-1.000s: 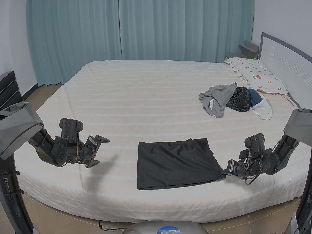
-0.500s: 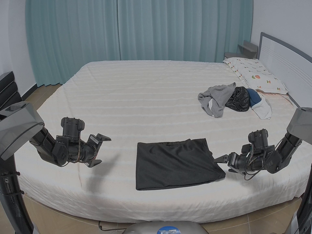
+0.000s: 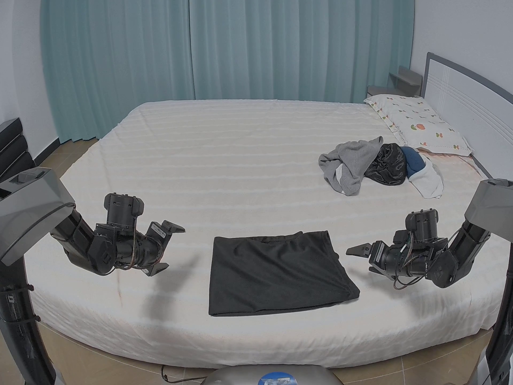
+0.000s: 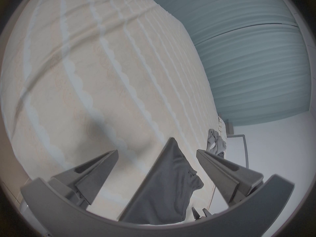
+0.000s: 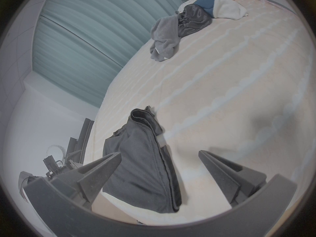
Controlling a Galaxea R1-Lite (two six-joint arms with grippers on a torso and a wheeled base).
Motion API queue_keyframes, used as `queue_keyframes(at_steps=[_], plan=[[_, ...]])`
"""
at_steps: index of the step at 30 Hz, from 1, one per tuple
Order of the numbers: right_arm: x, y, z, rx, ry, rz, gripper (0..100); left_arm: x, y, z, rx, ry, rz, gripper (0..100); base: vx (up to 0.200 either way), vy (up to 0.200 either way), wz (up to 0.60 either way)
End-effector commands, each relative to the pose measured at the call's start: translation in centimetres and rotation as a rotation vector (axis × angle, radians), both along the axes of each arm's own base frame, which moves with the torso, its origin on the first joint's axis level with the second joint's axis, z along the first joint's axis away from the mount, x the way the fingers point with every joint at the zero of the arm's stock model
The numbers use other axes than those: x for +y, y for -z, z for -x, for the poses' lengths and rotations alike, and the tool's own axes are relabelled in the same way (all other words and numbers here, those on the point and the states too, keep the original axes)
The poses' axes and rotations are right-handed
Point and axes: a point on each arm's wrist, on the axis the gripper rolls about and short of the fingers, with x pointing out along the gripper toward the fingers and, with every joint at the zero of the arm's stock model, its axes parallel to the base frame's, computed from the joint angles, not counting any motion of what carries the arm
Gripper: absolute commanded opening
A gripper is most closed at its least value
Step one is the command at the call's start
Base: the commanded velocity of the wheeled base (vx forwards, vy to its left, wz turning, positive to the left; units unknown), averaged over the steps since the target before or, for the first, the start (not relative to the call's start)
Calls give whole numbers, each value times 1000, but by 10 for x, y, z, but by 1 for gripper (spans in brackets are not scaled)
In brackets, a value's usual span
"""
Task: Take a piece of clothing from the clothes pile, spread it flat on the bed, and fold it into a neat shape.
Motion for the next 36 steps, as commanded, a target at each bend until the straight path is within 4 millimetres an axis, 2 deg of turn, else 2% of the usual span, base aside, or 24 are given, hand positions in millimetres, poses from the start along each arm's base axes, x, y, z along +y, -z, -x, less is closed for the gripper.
queue_keyframes(at_steps=[1, 6, 8, 9, 16, 21, 25, 26, 36], plan=[[10, 8, -3, 2, -21, 2, 100, -1, 0, 1, 1, 1, -4, 100, 200, 0, 0], [24, 5, -6, -23, -58, 1, 100, -12, 0, 4, 3, 31, -5, 100, 200, 0, 0], [24, 5, -6, -23, -58, 1, 100, -12, 0, 4, 3, 31, -5, 100, 0, 0, 0], [33, 5, -13, -42, -78, -3, 100, -16, 1, 5, 7, 41, -6, 100, 0, 0, 0], [56, 12, -39, -93, -104, -6, 100, -18, 4, 8, 17, 50, -9, 100, 0, 0, 0], [69, 22, -50, -103, -124, -8, 100, -18, 5, 8, 20, 51, -11, 100, 0, 0, 0], [70, 28, -53, -100, -128, -7, 100, -18, 6, 7, 20, 51, -11, 100, 0, 0, 0], [69, 29, -52, -101, -128, -4, 0, -18, 5, 6, 17, 49, -10, 100, 0, 0, 0], [54, 28, -57, -104, -86, -3, 0, -19, 4, 5, 10, 48, -8, 100, 0, 0, 0]])
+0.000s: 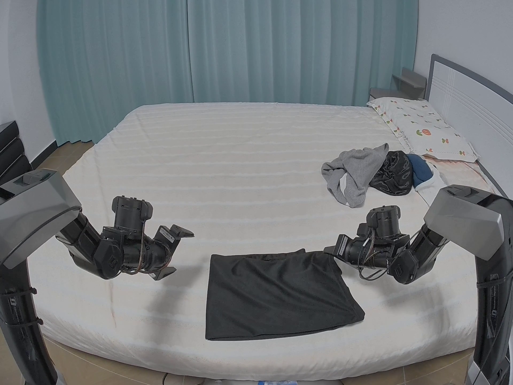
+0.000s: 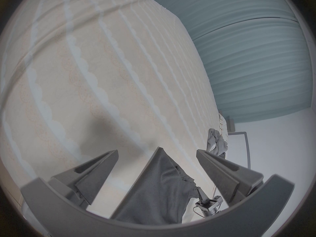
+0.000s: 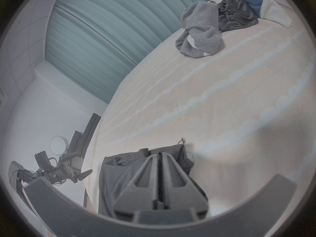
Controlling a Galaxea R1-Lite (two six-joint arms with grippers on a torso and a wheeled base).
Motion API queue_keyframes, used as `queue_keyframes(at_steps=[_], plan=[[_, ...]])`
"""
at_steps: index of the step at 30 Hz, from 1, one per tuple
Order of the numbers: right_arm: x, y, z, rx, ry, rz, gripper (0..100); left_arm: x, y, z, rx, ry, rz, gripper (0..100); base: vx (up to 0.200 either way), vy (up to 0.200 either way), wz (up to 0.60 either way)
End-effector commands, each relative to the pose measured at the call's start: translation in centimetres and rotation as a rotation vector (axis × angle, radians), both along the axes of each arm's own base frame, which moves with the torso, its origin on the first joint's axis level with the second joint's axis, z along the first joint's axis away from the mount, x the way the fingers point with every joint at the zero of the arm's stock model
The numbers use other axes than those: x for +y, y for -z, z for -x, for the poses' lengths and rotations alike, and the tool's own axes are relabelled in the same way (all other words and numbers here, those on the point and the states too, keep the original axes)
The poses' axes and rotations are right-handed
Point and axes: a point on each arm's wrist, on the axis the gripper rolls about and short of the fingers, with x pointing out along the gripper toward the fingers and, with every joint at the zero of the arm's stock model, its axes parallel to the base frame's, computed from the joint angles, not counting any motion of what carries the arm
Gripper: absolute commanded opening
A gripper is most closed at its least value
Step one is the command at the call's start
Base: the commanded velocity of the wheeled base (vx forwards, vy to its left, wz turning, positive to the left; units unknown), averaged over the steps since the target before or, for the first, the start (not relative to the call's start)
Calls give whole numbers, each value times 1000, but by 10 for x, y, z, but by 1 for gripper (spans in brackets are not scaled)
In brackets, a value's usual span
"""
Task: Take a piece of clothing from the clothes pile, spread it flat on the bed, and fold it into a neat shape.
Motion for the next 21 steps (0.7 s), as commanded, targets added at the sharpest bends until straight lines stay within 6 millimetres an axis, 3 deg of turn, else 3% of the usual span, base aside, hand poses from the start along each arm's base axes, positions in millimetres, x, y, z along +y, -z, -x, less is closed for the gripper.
queue_keyframes(at_steps=[1, 7, 12, 16, 21], plan=[[-7, 1, -3, 2, 18, -1, 0, -1, 1, -1, 0, 1, -1, 100, 0, 0, 0], [-17, -2, -6, -7, 62, 3, 0, -11, 0, -3, -12, 26, 0, 100, 0, 0, 0], [-23, 0, -6, 5, 82, -2, 0, -35, 9, -10, -25, 56, -42, 100, 0, 0, 0], [-23, 0, -6, 17, 106, -39, 0, -60, 28, -21, -60, 39, -192, 100, 0, 0, 0], [-23, 1, -7, 13, 112, -50, 0, -69, 31, -26, -80, 40, -221, 100, 0, 0, 0]])
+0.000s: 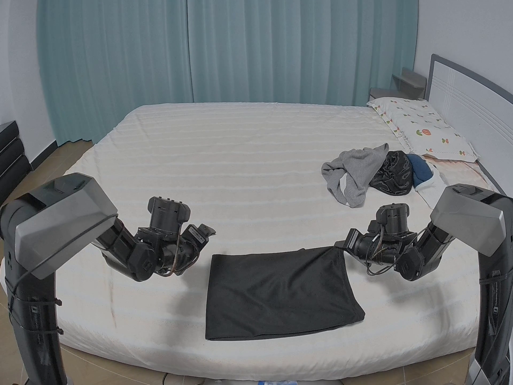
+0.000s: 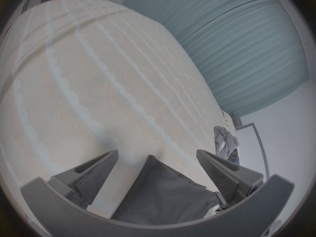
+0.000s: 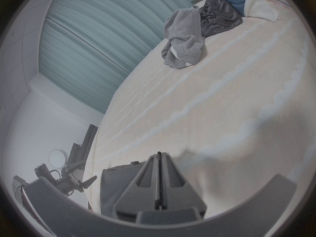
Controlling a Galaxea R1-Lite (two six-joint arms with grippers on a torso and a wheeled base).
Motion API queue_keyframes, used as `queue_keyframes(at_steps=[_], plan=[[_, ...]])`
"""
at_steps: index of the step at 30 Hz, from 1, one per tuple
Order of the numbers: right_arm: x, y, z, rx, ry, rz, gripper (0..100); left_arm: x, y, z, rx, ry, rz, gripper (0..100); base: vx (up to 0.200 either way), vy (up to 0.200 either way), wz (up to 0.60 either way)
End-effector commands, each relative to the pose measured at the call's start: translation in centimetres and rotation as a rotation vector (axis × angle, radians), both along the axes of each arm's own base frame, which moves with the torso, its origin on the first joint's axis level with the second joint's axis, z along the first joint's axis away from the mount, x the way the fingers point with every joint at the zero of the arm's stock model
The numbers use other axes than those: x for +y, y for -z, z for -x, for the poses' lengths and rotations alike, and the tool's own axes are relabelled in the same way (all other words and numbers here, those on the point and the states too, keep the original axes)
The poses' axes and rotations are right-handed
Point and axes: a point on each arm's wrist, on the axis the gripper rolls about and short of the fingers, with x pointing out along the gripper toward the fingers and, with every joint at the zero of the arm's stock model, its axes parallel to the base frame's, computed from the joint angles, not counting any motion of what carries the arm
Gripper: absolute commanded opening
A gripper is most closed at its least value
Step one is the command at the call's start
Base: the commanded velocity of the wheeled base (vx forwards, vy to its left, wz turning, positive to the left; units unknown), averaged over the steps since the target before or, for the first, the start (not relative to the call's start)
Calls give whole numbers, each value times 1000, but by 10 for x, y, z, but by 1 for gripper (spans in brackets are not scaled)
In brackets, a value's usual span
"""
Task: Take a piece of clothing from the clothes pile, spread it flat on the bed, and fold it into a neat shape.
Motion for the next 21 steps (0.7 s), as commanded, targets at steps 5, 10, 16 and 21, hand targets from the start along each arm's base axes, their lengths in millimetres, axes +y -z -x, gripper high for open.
queue_keyframes(at_steps=[5, 10, 16, 21], plan=[[2, 3, 1, 7, 0, -9, 0, -35, 27, -5, 2, 102, -81, 100, 0, 0, 0], [2, 3, 1, 7, 0, -9, 0, -39, 30, -9, -5, 125, -97, 100, 0, 0, 0], [3, 4, 1, 9, -1, -8, 0, -40, 37, -15, -12, 109, -114, 0, 0, 0, 0], [3, 4, 1, 9, -1, -8, 0, -41, 40, -18, -20, 86, -135, 0, 0, 0, 0]])
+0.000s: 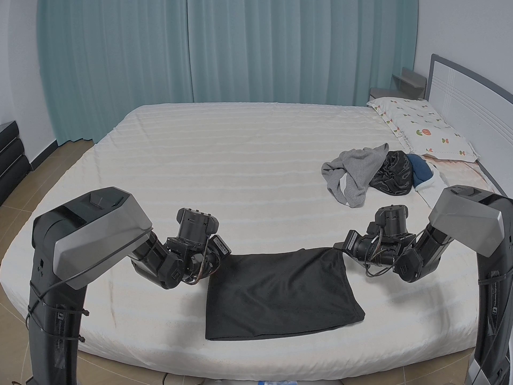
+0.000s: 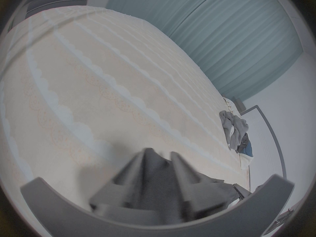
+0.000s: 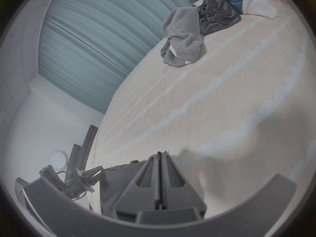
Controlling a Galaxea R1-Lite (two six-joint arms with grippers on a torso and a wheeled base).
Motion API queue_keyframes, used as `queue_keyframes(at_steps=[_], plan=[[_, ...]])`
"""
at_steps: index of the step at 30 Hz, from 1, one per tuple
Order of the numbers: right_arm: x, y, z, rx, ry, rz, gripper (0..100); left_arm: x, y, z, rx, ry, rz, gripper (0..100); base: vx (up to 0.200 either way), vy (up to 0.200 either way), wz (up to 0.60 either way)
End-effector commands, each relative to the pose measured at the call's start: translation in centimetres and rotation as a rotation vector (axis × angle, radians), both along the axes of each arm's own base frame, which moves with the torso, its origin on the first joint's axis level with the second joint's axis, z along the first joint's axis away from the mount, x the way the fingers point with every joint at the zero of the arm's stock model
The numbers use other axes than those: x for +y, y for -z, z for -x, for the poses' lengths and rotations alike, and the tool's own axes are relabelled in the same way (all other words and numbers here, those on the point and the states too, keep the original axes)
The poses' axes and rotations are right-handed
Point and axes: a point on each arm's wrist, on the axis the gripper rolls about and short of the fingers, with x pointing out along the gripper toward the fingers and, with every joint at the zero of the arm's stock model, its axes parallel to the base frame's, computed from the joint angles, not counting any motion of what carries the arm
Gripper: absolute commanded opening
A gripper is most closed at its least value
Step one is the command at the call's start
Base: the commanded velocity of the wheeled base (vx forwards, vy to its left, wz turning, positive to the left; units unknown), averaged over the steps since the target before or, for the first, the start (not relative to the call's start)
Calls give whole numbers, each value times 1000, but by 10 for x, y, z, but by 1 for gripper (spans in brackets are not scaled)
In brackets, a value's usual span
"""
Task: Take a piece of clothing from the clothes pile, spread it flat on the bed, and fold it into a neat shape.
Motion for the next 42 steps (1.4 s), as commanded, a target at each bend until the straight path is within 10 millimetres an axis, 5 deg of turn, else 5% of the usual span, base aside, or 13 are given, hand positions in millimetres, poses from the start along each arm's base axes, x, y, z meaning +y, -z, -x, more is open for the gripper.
queue_keyframes(at_steps=[1, 8, 35, 36, 42], plan=[[0, 1, 0, 1, 1, 1, 0, 0, 6, -3, 0, -15, -13, 0, 0, 0, 0], [0, 4, -3, 1, 1, 1, 0, 18, 5, -11, -13, -81, -24, 0, 0, 0, 0], [0, 10, -12, -1, 8, -1, 0, 17, 7, -16, -19, -87, -17, 0, 0, 0, 0], [0, 11, -12, -1, 10, -1, 100, 17, 7, -16, -19, -87, -17, 100, 0, 0, 0], [0, 1, -10, -18, 10, -5, 100, 19, 5, -16, -18, -96, -7, 100, 0, 0, 0]])
